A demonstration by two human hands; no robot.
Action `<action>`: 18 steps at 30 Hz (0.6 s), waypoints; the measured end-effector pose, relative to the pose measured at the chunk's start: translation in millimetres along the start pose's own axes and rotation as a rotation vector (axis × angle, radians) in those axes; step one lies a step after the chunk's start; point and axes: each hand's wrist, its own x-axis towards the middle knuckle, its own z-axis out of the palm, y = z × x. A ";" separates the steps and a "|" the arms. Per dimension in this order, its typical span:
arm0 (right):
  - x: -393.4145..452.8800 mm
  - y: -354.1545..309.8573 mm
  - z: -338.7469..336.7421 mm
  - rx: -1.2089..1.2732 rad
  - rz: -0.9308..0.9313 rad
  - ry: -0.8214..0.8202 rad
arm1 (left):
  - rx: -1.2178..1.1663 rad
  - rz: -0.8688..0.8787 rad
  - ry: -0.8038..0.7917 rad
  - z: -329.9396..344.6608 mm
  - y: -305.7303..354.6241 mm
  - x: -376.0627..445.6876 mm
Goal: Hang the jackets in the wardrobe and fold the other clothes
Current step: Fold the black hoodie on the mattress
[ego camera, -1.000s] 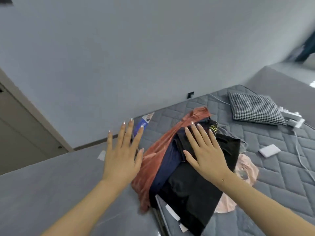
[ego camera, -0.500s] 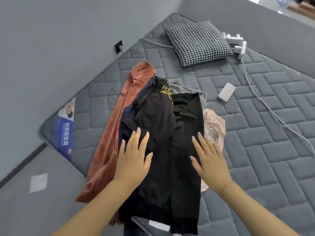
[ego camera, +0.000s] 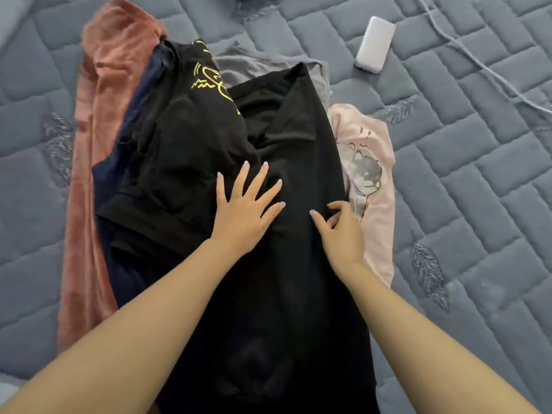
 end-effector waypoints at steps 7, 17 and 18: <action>9.5 -24.3 14.7 -0.075 0.079 0.014 | 0.156 -0.176 0.058 6.5 -39.1 -4.3; -46.2 -7.9 -16.6 0.290 0.173 -0.294 | -0.032 -0.281 -0.050 -44.8 -110.3 -18.5; -66.6 6.3 -23.7 0.353 0.237 -0.319 | -0.138 -0.261 0.017 -50.7 -97.2 -17.4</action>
